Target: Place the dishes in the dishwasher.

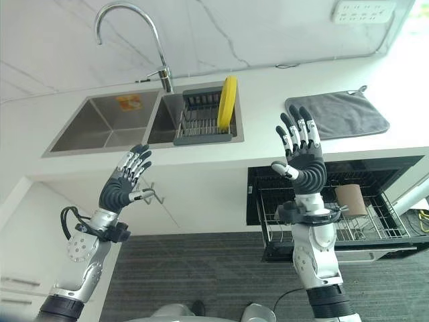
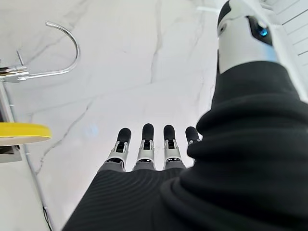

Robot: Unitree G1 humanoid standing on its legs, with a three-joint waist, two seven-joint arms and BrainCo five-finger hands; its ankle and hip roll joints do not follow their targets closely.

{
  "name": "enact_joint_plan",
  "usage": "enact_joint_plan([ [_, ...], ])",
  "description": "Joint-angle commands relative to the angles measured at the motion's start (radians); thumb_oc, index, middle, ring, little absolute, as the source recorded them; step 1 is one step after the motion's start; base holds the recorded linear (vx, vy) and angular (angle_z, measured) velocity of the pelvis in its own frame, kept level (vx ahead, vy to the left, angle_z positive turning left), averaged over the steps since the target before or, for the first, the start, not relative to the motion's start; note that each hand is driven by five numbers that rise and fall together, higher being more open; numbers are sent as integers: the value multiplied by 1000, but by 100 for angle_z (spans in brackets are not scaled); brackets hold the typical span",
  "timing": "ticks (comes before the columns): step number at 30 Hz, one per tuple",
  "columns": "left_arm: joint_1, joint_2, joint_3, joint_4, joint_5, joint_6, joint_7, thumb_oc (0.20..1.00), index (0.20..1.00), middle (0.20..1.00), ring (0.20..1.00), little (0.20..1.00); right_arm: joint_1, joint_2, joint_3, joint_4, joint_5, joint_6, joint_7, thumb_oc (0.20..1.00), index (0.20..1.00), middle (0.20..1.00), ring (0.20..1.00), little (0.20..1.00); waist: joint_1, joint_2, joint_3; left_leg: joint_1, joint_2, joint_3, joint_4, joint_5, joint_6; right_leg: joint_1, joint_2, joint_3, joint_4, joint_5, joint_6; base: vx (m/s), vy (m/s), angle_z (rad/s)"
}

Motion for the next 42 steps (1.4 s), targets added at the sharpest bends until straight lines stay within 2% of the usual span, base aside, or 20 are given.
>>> enact_joint_plan([
  [1,1,14,89,-94,-36,-28,-3,1000,1000,1000,1000,1000,-69,-19,-7,-64,29,-78,29,1000,1000,1000,1000,1000,52,39,-6,-7,78,-6,-15,110,-41,179,85,-33,-113,-36,92,212,167,-70],
  [4,16,12,108,-89,-43,-30,-38,1000,1000,1000,1000,1000,-63,-16,-4,-74,35,-65,32,1000,1000,1000,1000,1000,60,50,-3,-32,88,-53,-28,144,-41,187,83,3,-92,-55,93,326,329,-140],
  [6,12,19,109,-62,-35,-35,-53,1000,1000,1000,1000,1000,-37,-4,-6,-78,84,-41,58,1000,1000,1000,1000,1000,45,55,-10,2,57,-76,-10,89,-19,170,62,27,-48,-64,108,406,489,-145],
  [7,-18,31,102,-50,-19,-18,-73,1000,1000,1000,1000,1000,-1,30,-8,-65,107,-24,107,1000,1000,1000,1000,1000,28,61,-20,46,34,-60,-4,44,8,150,13,17,12,-68,136,268,268,-131],
  [10,-28,35,95,-46,-12,-6,-62,1000,1000,1000,1000,1000,0,41,3,-61,94,-17,111,1000,1000,1000,1000,1000,25,63,-20,73,23,-56,-12,31,22,135,-10,20,35,-56,150,141,107,-71],
  [12,-26,39,98,-41,-5,13,-38,1000,1000,1000,1000,1000,-8,53,13,-49,107,1,129,1000,1000,1000,1000,1000,35,64,-24,96,22,-42,-32,27,33,125,-45,-6,44,-30,173,117,-27,-62],
  [14,46,38,146,-78,2,17,4,1000,1000,1000,1000,1000,-55,83,68,-39,129,67,153,1000,1000,1000,1000,1000,105,75,-15,151,87,98,-86,26,25,113,-120,-183,42,17,214,12,-195,-84],
  [15,48,40,150,-81,5,13,10,1000,1000,1000,1000,1000,-61,85,80,-34,123,62,154,1000,1000,1000,1000,1000,112,74,-16,149,95,112,-90,28,22,119,-125,-201,31,12,213,-65,-190,-315],
  [18,71,15,140,-86,-2,2,47,1000,1000,1000,1000,1000,-72,55,133,-16,55,54,102,1000,1000,1000,1000,1000,121,57,-15,72,158,130,-23,70,-38,153,-65,-234,-70,-2,150,50,-356,-173],
  [20,69,7,125,-86,-1,-14,59,1000,1000,1000,1000,1000,-79,38,126,-9,54,63,79,1000,1000,1000,1000,1000,117,46,-8,40,167,116,26,70,-48,148,-37,-234,-77,-6,120,-27,-275,-12],
  [22,76,3,124,-86,-3,-24,70,1000,1000,1000,1000,1000,-76,31,125,-5,49,74,88,1000,1000,1000,1000,1000,113,39,-3,29,152,101,90,65,-46,145,-21,-223,-88,-3,105,17,-309,-26],
  [24,92,-16,120,-81,1,-37,78,1000,1000,1000,1000,1000,-66,28,120,-6,40,92,99,1000,1000,1000,1000,1000,116,27,14,-59,121,117,284,79,-40,172,-2,-236,-115,6,78,102,-261,-9],
  [27,90,-25,107,-89,11,-27,77,1000,1000,1000,1000,1000,-62,48,131,-17,-6,112,75,1000,1000,1000,1000,1000,121,63,10,-52,161,163,100,163,-59,204,14,-271,-136,-1,93,246,134,-8],
  [29,61,-18,93,-61,17,-23,104,1000,1000,1000,1000,1000,-56,49,143,-14,-3,123,66,1000,1000,1000,1000,1000,102,61,3,-1,173,231,26,129,-49,214,-13,-301,-126,-6,106,260,289,-21],
  [35,67,6,115,-70,49,-21,88,1000,1000,1000,1000,1000,-43,53,127,-32,-9,145,67,1000,1000,1000,1000,1000,131,49,-12,55,88,221,13,44,4,218,-82,-326,-38,-28,146,249,382,17],
  [36,64,23,119,-68,48,-12,69,1000,1000,1000,1000,1000,-27,63,110,-44,7,151,68,1000,1000,1000,1000,1000,140,32,-18,62,23,179,16,10,67,200,-100,-264,73,-7,171,262,428,83],
  [39,51,31,115,-64,56,-14,67,1000,1000,1000,1000,1000,-26,64,103,-48,9,132,64,1000,1000,1000,1000,1000,145,21,-24,73,-40,129,-5,-5,116,172,-98,-196,218,48,186,208,353,57],
  [40,39,39,110,-68,71,-4,82,1000,1000,1000,1000,1000,-27,66,108,-55,9,123,44,1000,1000,1000,1000,1000,141,28,-28,97,-73,75,-25,-17,152,99,-73,-154,383,96,188,280,-99,29],
  [41,45,45,124,-67,60,-14,110,1000,1000,1000,1000,1000,-51,58,108,-21,28,113,88,1000,1000,1000,1000,1000,106,25,-10,145,-50,59,-37,-55,121,-18,-116,-139,88,135,190,265,-174,29],
  [42,48,46,123,-67,61,-19,118,1000,1000,1000,1000,1000,-54,58,106,-21,32,116,93,1000,1000,1000,1000,1000,101,25,-5,155,-46,60,-40,-65,121,-39,-128,-134,84,156,197,190,-355,7],
])
